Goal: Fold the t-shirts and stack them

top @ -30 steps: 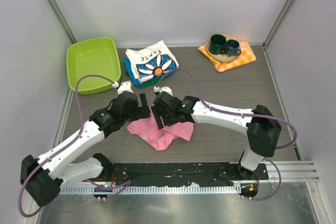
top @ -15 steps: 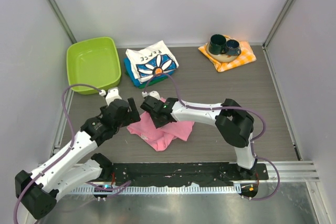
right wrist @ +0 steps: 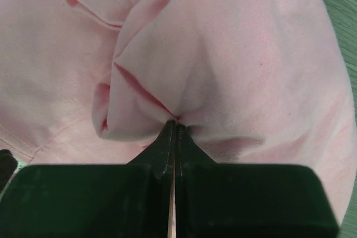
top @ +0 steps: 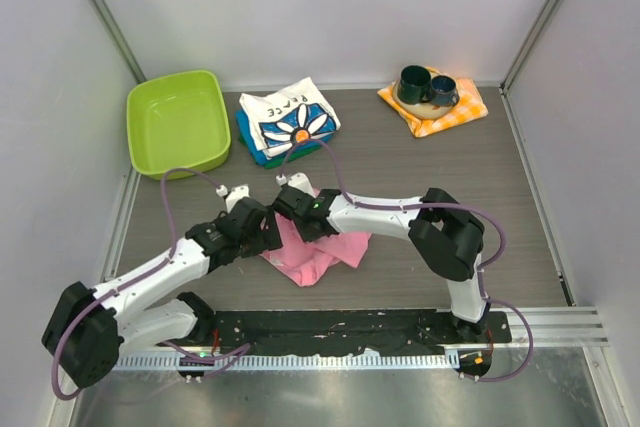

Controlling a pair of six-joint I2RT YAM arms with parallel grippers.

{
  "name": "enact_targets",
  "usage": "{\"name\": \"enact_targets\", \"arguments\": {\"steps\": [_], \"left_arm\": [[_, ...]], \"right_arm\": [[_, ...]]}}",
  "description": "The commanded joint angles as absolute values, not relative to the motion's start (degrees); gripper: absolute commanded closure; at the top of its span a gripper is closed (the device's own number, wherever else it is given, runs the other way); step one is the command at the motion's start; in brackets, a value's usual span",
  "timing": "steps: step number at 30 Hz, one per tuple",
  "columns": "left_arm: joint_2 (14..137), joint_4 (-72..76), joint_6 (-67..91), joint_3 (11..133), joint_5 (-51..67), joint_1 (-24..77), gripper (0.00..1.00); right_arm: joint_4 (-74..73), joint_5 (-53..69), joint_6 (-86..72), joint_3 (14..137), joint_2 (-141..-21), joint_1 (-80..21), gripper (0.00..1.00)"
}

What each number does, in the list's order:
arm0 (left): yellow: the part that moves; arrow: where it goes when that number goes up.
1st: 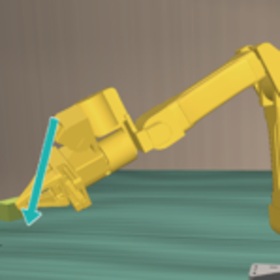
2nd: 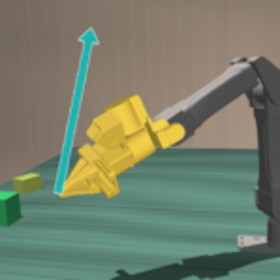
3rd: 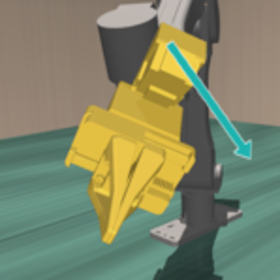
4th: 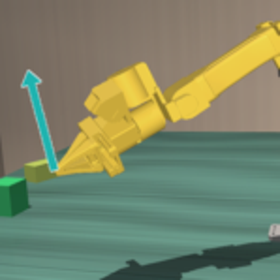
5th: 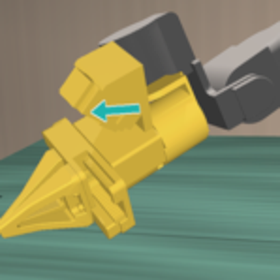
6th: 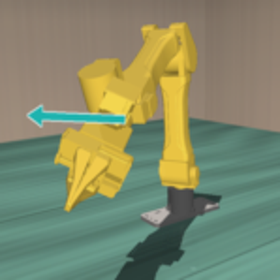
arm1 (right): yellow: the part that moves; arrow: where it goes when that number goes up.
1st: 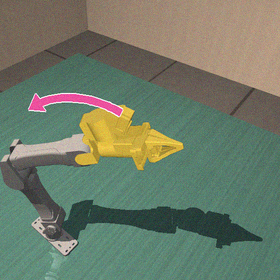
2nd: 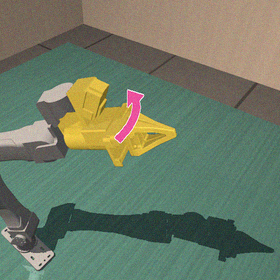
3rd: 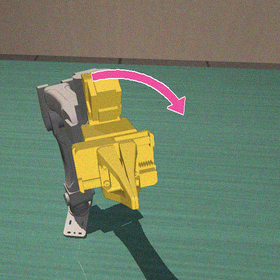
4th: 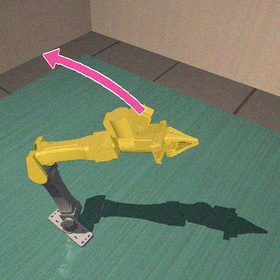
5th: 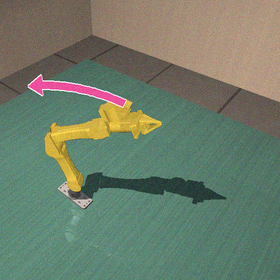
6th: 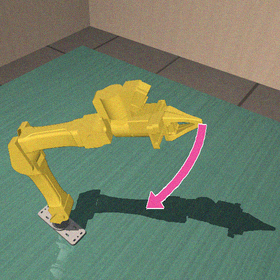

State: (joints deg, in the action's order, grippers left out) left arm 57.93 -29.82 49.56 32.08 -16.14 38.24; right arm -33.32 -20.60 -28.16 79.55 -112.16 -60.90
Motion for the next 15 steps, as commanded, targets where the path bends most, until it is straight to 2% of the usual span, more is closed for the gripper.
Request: {"name": "enact_targets", "arguments": {"steps": [1,7,13,15], "left_arm": [[61.1,-25.1,50.4,34.2,-15.6,39.9,0.02],[63.5,-24.1,50.7,34.3,-16.3,40.1,0.09],[67.4,-23.2,50.3,34.8,-18.1,40.1,0.42],[68.5,-22.0,50.4,34.8,-18.3,40.1,0.45]], "right_arm": [[-33.0,-23.7,-27.9,78.3,-109.1,-60.2,0.99],[-32.3,-23.6,-28.0,76.3,-107.7,-59.8,0.99],[-31.6,-22.9,-28.2,75.2,-106.7,-59.6,0.99],[-31.4,-22.9,-28.3,74.8,-106.5,-59.4,0.99]]}}
